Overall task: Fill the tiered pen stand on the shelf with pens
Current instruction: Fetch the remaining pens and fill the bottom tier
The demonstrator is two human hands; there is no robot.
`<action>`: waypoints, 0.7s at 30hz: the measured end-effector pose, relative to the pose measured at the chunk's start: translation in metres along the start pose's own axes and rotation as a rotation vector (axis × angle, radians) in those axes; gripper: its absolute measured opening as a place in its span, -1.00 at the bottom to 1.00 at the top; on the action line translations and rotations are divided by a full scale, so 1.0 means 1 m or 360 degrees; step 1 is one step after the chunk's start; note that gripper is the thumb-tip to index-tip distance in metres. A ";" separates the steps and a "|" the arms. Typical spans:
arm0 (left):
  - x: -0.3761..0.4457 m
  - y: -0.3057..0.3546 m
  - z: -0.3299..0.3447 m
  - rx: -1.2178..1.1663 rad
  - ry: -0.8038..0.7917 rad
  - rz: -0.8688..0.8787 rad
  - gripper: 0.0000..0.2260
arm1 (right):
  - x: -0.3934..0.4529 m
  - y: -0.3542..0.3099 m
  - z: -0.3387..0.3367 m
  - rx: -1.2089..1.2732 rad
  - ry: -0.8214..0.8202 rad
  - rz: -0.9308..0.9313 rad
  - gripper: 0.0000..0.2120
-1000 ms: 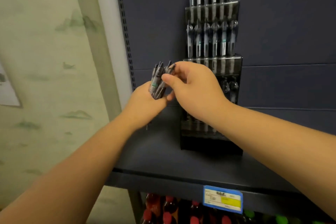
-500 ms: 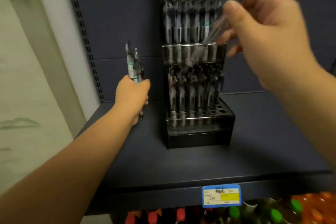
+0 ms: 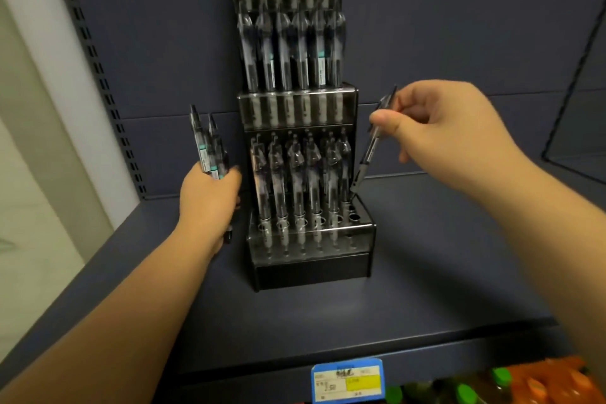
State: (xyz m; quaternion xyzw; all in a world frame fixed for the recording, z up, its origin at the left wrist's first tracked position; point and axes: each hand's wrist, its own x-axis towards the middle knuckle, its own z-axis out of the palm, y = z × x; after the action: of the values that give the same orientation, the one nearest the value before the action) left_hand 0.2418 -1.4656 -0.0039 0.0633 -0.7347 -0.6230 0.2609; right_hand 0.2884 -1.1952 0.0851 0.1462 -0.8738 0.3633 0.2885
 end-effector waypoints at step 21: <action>-0.003 0.003 -0.004 0.0141 -0.0044 0.0069 -0.77 | -0.011 0.005 0.028 -0.0305 -0.0420 0.0057 -0.76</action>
State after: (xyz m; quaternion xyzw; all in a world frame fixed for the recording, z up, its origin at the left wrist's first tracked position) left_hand 0.2468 -1.4673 -0.0012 0.0503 -0.7663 -0.5849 0.2612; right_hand 0.2836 -1.2114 0.0592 0.1488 -0.9372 0.2609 0.1772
